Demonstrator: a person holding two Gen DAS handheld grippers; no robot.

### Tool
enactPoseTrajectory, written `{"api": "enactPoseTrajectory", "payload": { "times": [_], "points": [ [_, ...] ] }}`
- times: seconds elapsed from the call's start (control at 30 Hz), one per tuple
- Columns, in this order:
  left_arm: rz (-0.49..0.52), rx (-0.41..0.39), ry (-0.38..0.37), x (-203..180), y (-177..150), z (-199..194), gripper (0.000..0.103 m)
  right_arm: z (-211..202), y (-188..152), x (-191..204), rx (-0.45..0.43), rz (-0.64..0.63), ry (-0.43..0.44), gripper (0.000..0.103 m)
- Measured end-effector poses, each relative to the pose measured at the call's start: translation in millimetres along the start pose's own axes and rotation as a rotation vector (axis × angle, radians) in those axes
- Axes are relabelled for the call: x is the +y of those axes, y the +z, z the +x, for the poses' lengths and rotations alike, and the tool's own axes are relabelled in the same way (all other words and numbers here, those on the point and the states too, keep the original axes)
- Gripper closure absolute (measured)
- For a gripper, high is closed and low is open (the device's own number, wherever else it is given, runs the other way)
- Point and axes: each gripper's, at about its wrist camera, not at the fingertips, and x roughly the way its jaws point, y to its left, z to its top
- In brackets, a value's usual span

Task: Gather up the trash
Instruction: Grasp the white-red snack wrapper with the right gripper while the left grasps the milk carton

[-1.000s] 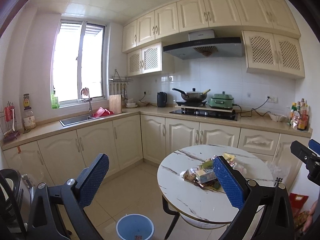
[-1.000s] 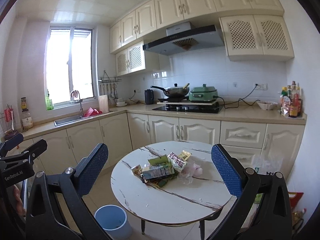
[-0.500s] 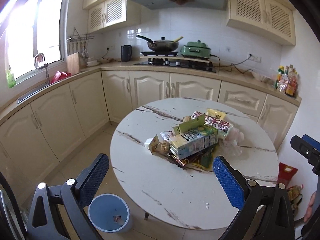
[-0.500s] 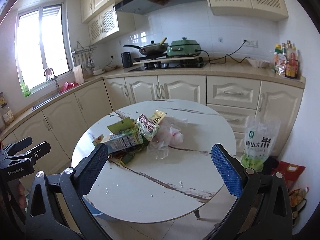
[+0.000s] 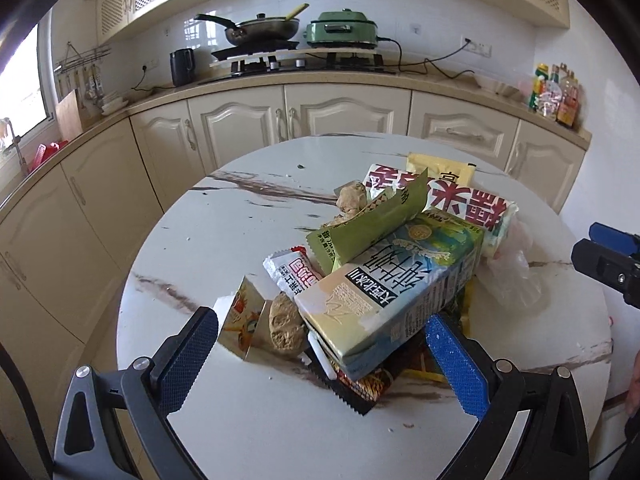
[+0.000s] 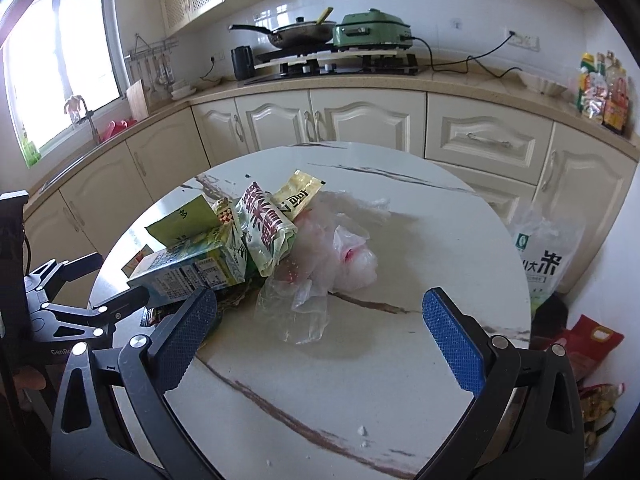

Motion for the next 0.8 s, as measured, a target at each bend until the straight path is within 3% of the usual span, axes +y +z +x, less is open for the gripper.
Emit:
{"api": "enactPoseTrajectory", "payload": {
  "times": [0.27, 0.33, 0.43, 0.63, 0.8],
  "points": [
    [0.036, 0.035, -0.088, 19, 27, 45, 0.002, 26, 13, 1, 0.024, -0.010, 0.026, 0.000],
    [0.032, 0.037, -0.119, 23, 30, 49, 0.021, 30, 14, 1, 0.026, -0.014, 0.020, 0.000],
    [0.036, 0.036, -0.165, 27, 30, 45, 0.039, 36, 17, 3, 0.031, -0.021, 0.019, 0.000],
    [-0.008, -0.014, -0.220, 47, 18, 8, 0.053, 47, 31, 12, 0.033, -0.074, 0.042, 0.000],
    [-0.022, -0.032, -0.239, 59, -1, -22, 0.056, 70, 46, 25, 0.056, -0.154, 0.084, 0.000]
  ]
}}
